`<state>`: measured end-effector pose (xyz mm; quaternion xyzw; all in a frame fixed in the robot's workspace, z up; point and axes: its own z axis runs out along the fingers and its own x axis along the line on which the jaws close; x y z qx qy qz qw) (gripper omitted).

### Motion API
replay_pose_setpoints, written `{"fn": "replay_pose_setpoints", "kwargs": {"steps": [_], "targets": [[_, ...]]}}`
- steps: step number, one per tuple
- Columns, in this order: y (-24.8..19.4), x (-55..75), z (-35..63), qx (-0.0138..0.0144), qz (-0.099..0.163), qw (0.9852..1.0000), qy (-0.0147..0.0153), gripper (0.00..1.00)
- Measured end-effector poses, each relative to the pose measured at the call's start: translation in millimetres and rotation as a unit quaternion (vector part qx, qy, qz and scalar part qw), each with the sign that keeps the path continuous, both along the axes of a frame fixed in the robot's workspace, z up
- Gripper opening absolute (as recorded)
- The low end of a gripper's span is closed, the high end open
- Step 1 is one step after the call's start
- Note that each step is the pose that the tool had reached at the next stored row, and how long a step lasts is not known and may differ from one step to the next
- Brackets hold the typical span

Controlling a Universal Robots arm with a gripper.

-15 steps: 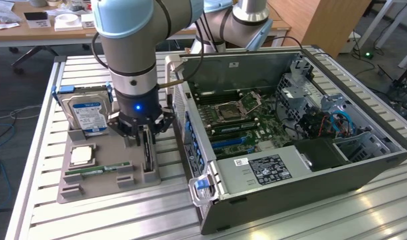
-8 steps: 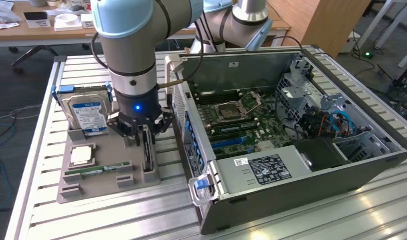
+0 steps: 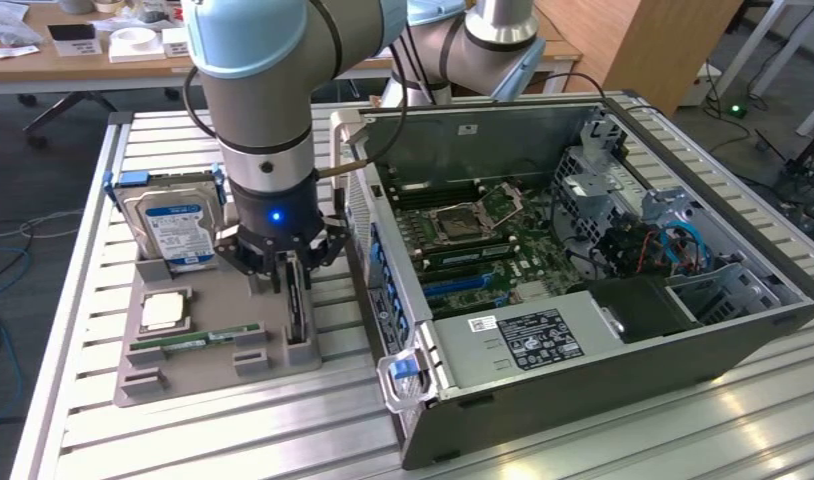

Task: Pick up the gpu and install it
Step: 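Pick up the gpu and move the gpu toward the slot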

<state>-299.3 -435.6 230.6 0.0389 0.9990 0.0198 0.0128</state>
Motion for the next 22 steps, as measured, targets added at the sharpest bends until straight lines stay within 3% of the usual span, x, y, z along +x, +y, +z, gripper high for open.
{"fn": "replay_pose_setpoints", "kwargs": {"steps": [22], "targets": [[-1.3,3.0,0.0,-0.0012,0.000,1.0000,0.0001,0.42]]}}
